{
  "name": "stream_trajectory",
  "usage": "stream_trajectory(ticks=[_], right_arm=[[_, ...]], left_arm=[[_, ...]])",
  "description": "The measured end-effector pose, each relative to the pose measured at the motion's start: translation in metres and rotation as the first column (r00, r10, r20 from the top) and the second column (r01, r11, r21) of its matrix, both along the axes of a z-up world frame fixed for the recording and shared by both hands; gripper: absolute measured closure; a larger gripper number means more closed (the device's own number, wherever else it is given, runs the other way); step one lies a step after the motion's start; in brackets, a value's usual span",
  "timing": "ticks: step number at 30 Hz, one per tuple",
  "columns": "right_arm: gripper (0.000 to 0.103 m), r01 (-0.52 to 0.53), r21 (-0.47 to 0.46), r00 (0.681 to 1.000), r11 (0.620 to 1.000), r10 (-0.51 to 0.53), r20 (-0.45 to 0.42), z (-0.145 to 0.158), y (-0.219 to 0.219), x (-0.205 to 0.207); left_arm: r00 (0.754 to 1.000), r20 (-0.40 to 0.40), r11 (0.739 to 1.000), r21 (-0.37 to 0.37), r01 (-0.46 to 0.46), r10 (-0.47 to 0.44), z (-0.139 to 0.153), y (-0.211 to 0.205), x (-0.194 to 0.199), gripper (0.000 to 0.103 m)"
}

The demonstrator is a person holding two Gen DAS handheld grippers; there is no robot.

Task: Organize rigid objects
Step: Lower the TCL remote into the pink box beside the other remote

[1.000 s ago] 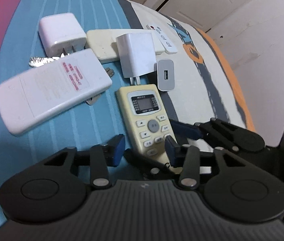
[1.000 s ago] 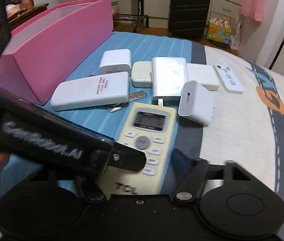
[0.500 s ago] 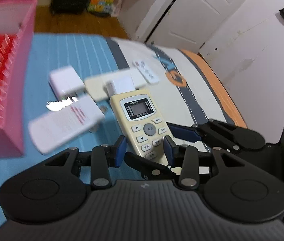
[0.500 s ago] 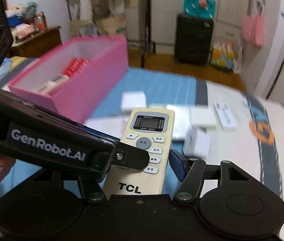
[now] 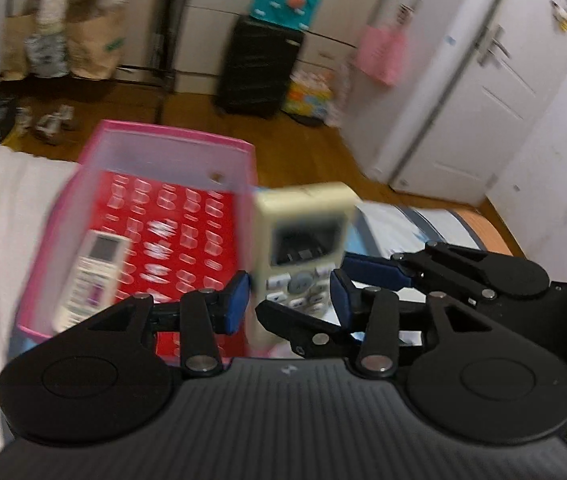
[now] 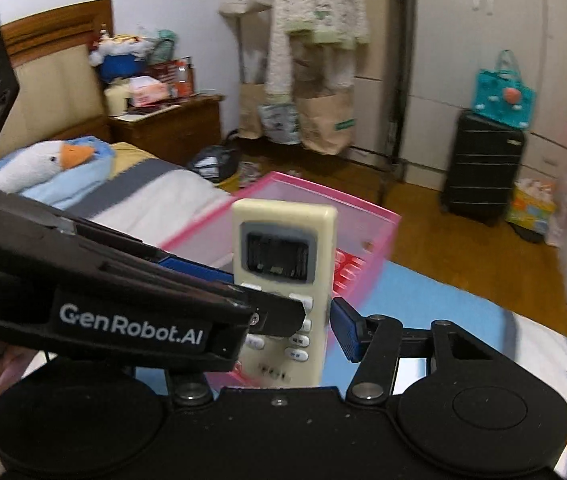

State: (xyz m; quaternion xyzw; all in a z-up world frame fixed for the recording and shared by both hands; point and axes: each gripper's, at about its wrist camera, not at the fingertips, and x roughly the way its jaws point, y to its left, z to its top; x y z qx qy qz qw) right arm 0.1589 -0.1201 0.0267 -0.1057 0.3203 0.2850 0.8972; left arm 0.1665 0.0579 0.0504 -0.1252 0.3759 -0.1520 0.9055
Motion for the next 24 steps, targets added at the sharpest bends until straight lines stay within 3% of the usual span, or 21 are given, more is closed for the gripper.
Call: stream_trajectory(ticks=[5, 8, 12, 16, 19, 21, 24], right_arm=[[0.043, -0.025, 0.073, 0.990, 0.997, 0.034, -0.135, -0.020, 0.034, 0.042], [0.047, 0.018, 0.123, 0.975, 0.992, 0.010, -0.221, -0.043, 0.049, 0.068], [0.050, 0.098, 0.169, 0.933, 0.981, -0.032, -0.359, -0.079, 0.062, 0.089], [0.053, 0.164, 0.146, 0.891, 0.976, -0.083, -0.445, -0.098, 0.073, 0.100], [0.053, 0.208, 0.117, 0.871, 0.971, -0.130, -0.474, -0.105, 0.078, 0.106], [0.050, 0.236, 0.121, 0.878, 0.964, -0.159, -0.451, -0.107, 0.077, 0.109], [0.050, 0.228, 0.156, 0.893, 0.961, -0.142, -0.428, -0.104, 0.068, 0.106]], left_arm=[[0.993, -0.086, 0.997, 0.008, -0.082, 0.083, -0.012, 0.044, 0.035, 0.061], [0.985, -0.139, 0.992, 0.082, -0.095, 0.106, -0.027, 0.052, 0.063, 0.061], [0.962, -0.246, 0.985, 0.150, -0.086, 0.121, -0.052, 0.061, 0.096, 0.061], [0.946, -0.302, 0.979, 0.193, -0.061, 0.119, -0.068, 0.061, 0.115, 0.061], [0.940, -0.322, 0.982, 0.180, -0.052, 0.109, -0.079, 0.060, 0.124, 0.061], [0.949, -0.298, 0.984, 0.170, -0.055, 0.104, -0.085, 0.061, 0.130, 0.059], [0.957, -0.239, 0.952, 0.293, -0.092, 0.167, -0.085, 0.056, 0.129, 0.058]])
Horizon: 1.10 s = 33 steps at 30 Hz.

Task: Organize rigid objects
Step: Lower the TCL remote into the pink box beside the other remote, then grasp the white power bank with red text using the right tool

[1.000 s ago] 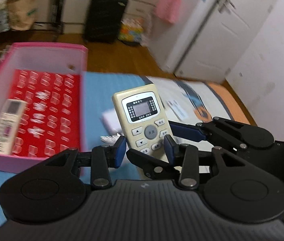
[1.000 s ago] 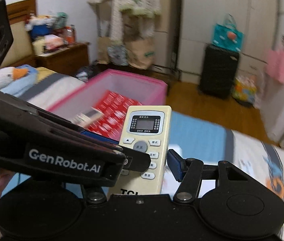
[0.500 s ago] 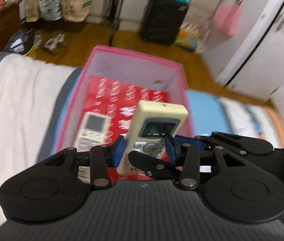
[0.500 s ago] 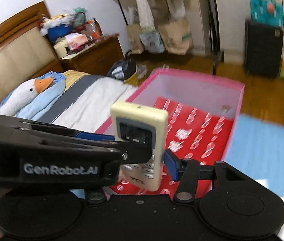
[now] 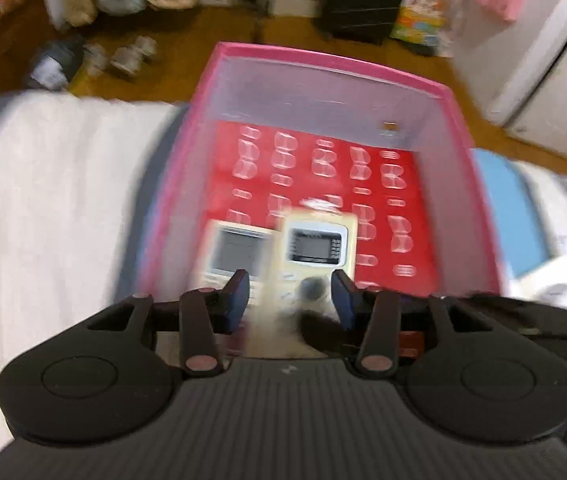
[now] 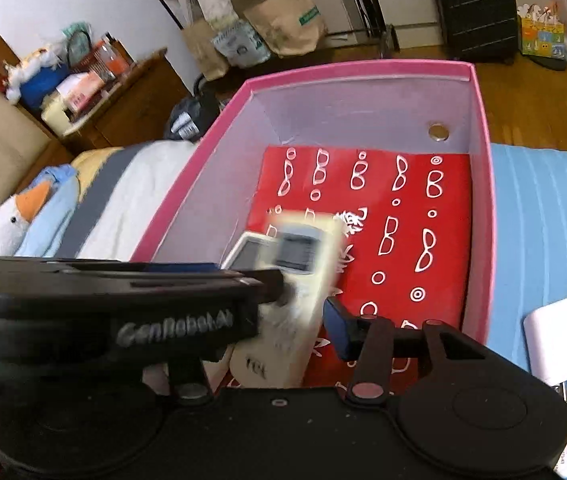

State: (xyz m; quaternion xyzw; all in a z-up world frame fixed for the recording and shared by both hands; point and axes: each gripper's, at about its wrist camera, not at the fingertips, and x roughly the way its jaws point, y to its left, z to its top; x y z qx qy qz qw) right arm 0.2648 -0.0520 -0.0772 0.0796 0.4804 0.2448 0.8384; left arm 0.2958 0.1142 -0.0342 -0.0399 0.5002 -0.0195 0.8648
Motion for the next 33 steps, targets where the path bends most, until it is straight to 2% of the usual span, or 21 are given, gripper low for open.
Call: stream_trajectory(ticks=[1, 2, 4, 7, 10, 13, 17, 21, 24, 28, 33], right_arm=[[0.050, -0.013, 0.014, 1.000, 1.000, 0.013, 0.002, 0.004, -0.005, -0.002], [0.050, -0.025, 0.023, 1.000, 0.999, 0.025, 0.012, 0.008, -0.009, -0.006], [0.050, -0.054, 0.027, 0.998, 0.998, 0.053, 0.046, 0.018, -0.018, -0.015], [0.050, -0.084, 0.038, 0.990, 0.996, 0.079, 0.115, 0.036, -0.039, -0.032], [0.049, -0.039, 0.057, 0.982, 0.998, 0.028, 0.186, 0.058, -0.077, -0.046], [0.049, 0.010, 0.083, 0.982, 0.996, -0.025, 0.189, 0.075, -0.120, -0.048], [0.049, 0.082, 0.116, 0.986, 0.990, -0.098, 0.137, 0.085, -0.171, -0.053], [0.049, 0.149, 0.165, 0.985, 0.975, -0.162, 0.066, 0.080, -0.211, -0.061], [0.049, 0.180, 0.171, 0.981, 0.969, -0.189, 0.038, 0.069, -0.229, -0.067], [0.049, 0.200, 0.163, 0.979, 0.966, -0.202, -0.004, 0.044, -0.248, -0.070], [0.049, 0.218, 0.167, 0.975, 0.961, -0.208, -0.077, 0.013, -0.265, -0.066]], left_arm=[[1.000, 0.014, 1.000, 0.021, 0.009, -0.009, 0.002, -0.003, -0.003, 0.055], [0.999, 0.027, 1.000, 0.011, 0.018, -0.018, 0.006, -0.004, -0.007, 0.053], [0.999, 0.028, 0.999, -0.039, 0.020, -0.018, 0.012, -0.002, -0.014, 0.052], [0.999, 0.044, 0.997, -0.075, 0.023, -0.020, 0.025, -0.003, -0.026, 0.052], [0.995, 0.091, 0.995, -0.092, 0.041, -0.032, 0.043, -0.008, -0.044, 0.053], [0.989, 0.118, 0.988, -0.122, 0.100, -0.085, 0.059, -0.019, -0.058, 0.052], [0.974, 0.160, 0.976, -0.122, 0.182, -0.161, 0.076, -0.047, -0.073, 0.052], [0.948, 0.189, 0.951, -0.128, 0.283, -0.257, 0.088, -0.087, -0.083, 0.052], [0.929, 0.189, 0.930, -0.128, 0.344, -0.318, 0.085, -0.119, -0.086, 0.052], [0.911, 0.145, 0.906, -0.124, 0.405, -0.387, 0.064, -0.156, -0.092, 0.052], [0.876, 0.091, 0.877, -0.039, 0.478, -0.474, 0.029, -0.195, -0.104, 0.052]])
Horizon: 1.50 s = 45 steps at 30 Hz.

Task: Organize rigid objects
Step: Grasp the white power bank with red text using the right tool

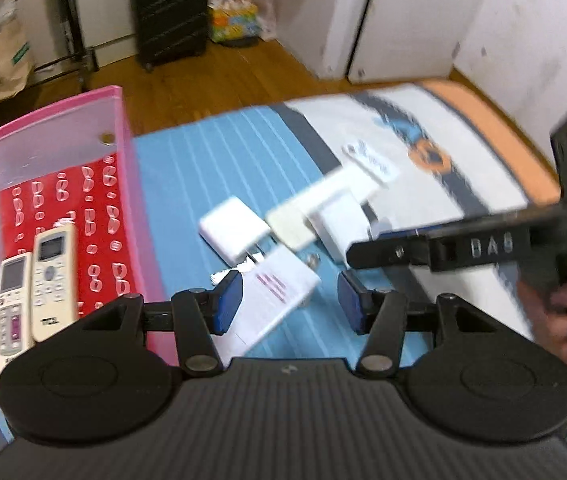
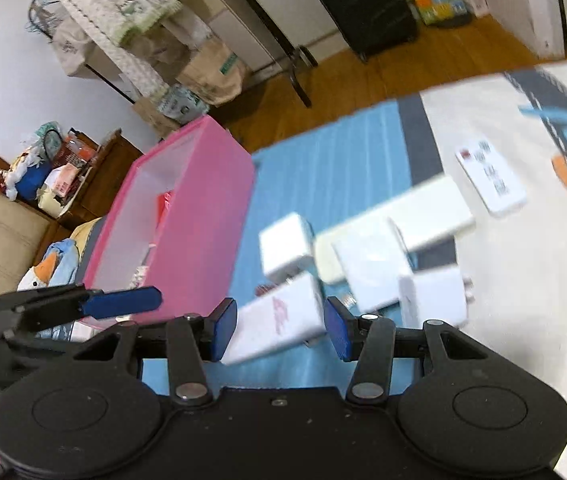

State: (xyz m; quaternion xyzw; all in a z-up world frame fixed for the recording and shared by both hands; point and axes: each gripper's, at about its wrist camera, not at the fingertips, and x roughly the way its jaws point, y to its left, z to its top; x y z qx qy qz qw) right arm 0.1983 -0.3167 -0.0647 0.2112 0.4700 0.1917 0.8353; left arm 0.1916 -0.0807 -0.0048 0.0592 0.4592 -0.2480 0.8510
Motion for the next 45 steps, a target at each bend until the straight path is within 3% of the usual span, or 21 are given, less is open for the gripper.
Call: stream_trajectory(ticks=[7, 12, 14, 17, 19, 22, 25, 32, 35, 38, 40, 43, 45], right_arm=[[0.049, 0.021, 0.023, 0.999, 1.000, -0.020, -0.025, -0.018, -0.017, 0.000], [0.049, 0.033, 0.020, 0.999, 0.999, -0.033, -0.031, -0.027, -0.027, 0.003], [0.049, 0.037, 0.027, 0.999, 0.999, -0.036, -0.034, -0.030, -0.030, 0.003], [0.049, 0.026, 0.017, 0.999, 1.000, -0.026, -0.025, -0.031, -0.035, 0.001], [0.049, 0.015, 0.010, 1.000, 1.000, -0.015, -0.022, -0.032, -0.037, 0.001], [0.049, -0.002, 0.003, 1.000, 1.000, 0.002, -0.013, -0.033, -0.040, 0.000], [0.049, -0.023, 0.006, 1.000, 1.000, 0.023, 0.003, -0.034, -0.043, -0.002], [0.049, -0.098, -0.039, 0.994, 0.994, 0.100, 0.047, -0.034, -0.040, -0.015], [0.049, -0.161, -0.052, 0.985, 0.986, 0.164, 0.056, -0.035, -0.037, -0.024], [0.049, -0.233, -0.080, 0.970, 0.969, 0.237, 0.051, -0.039, -0.032, -0.029], [0.049, -0.279, -0.092, 0.957, 0.956, 0.285, 0.050, -0.042, -0.030, -0.034], [0.049, -0.320, -0.083, 0.944, 0.944, 0.325, 0.050, -0.044, -0.025, -0.041], [0.049, -0.325, -0.089, 0.942, 0.942, 0.331, 0.064, -0.044, -0.020, -0.045]], left_arm=[[0.995, -0.014, 0.986, 0.137, 0.100, -0.099, -0.042, -0.036, 0.005, 0.051], [0.970, -0.094, 0.929, 0.279, 0.242, -0.225, -0.070, -0.061, 0.023, 0.043], [0.966, -0.129, 0.904, 0.343, 0.255, -0.224, -0.081, -0.067, 0.031, 0.041], [0.962, -0.110, 0.860, 0.432, 0.273, -0.250, -0.089, -0.071, 0.036, 0.037], [0.961, -0.133, 0.851, 0.446, 0.277, -0.243, -0.093, -0.071, 0.042, 0.032], [0.966, -0.160, 0.875, 0.411, 0.254, -0.205, -0.096, -0.064, 0.055, 0.024], [0.968, -0.192, 0.920, 0.327, 0.216, -0.159, -0.097, -0.055, 0.062, 0.030], [0.973, -0.179, 0.943, 0.272, 0.192, -0.147, -0.091, -0.052, 0.050, 0.039], [0.967, -0.229, 0.973, 0.172, 0.156, -0.115, -0.089, -0.054, 0.051, 0.041], [0.953, -0.298, 0.998, 0.015, 0.063, -0.056, -0.087, -0.047, 0.058, 0.041], [0.930, -0.364, 0.995, -0.096, 0.009, -0.043, -0.089, -0.040, 0.062, 0.042], [0.883, -0.469, 0.969, -0.233, -0.087, -0.033, -0.098, -0.030, 0.065, 0.044], [0.867, -0.499, 0.953, -0.270, -0.140, -0.014, -0.103, -0.025, 0.063, 0.044]])
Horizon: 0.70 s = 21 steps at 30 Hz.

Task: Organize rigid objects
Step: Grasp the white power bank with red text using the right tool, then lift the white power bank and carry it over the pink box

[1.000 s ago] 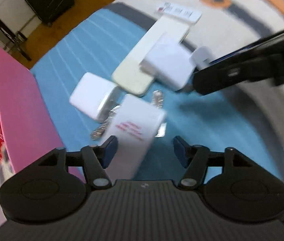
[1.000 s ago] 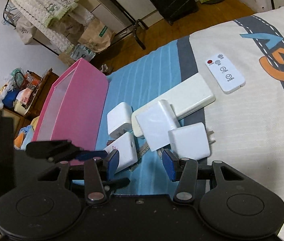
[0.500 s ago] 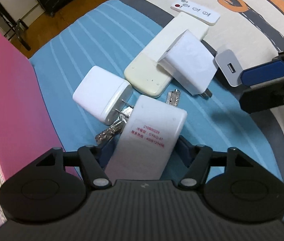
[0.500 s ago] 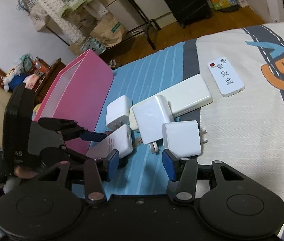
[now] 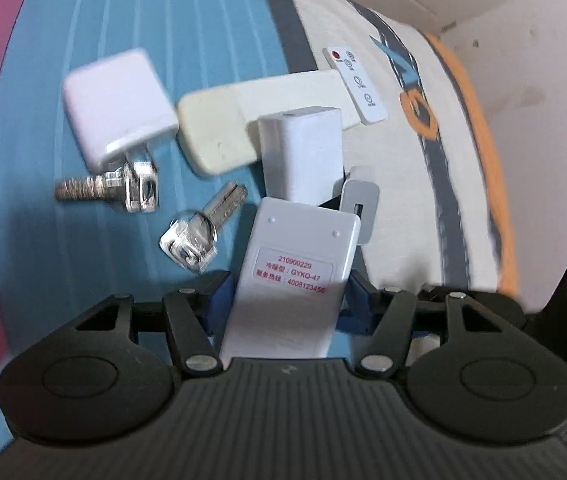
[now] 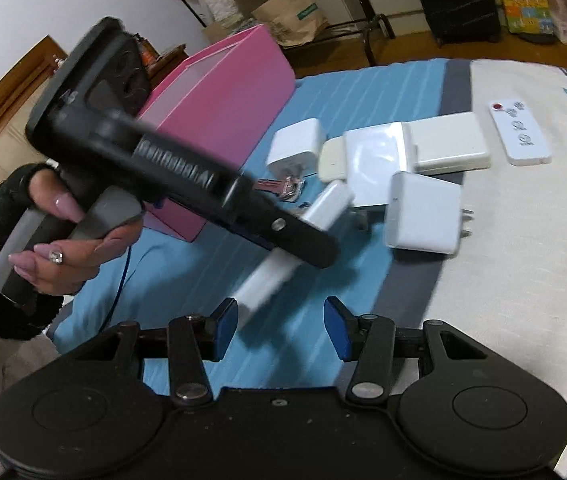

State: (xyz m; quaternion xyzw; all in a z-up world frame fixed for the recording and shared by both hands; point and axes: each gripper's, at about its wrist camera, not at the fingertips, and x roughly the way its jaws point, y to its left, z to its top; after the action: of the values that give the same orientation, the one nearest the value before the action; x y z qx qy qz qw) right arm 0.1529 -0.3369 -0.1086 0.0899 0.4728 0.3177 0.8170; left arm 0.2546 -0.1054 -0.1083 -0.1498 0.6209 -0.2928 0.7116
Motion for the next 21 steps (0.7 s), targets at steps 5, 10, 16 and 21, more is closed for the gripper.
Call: stream_trajectory(ticks=[5, 10, 16, 21], right_arm=[[0.074, 0.087, 0.052, 0.996, 0.995, -0.087, -0.003, 0.006, 0.005, -0.002], [0.076, 0.159, -0.004, 0.987, 0.987, -0.159, 0.007, 0.009, 0.017, -0.006], [0.100, 0.160, -0.270, 0.975, 0.950, -0.109, 0.195, 0.036, 0.051, -0.030], [0.098, 0.094, -0.271, 0.984, 0.958, -0.047, 0.173, 0.037, 0.073, -0.038]], left_arm=[[0.995, -0.022, 0.995, -0.039, -0.096, 0.095, -0.005, 0.011, -0.009, 0.044], [0.993, 0.033, 0.993, -0.006, -0.116, 0.117, -0.002, 0.010, -0.016, 0.046], [0.993, 0.092, 0.996, 0.047, -0.080, 0.075, 0.014, 0.014, -0.025, 0.058], [0.995, 0.078, 0.995, 0.073, -0.072, 0.066, 0.005, 0.029, -0.030, 0.076]])
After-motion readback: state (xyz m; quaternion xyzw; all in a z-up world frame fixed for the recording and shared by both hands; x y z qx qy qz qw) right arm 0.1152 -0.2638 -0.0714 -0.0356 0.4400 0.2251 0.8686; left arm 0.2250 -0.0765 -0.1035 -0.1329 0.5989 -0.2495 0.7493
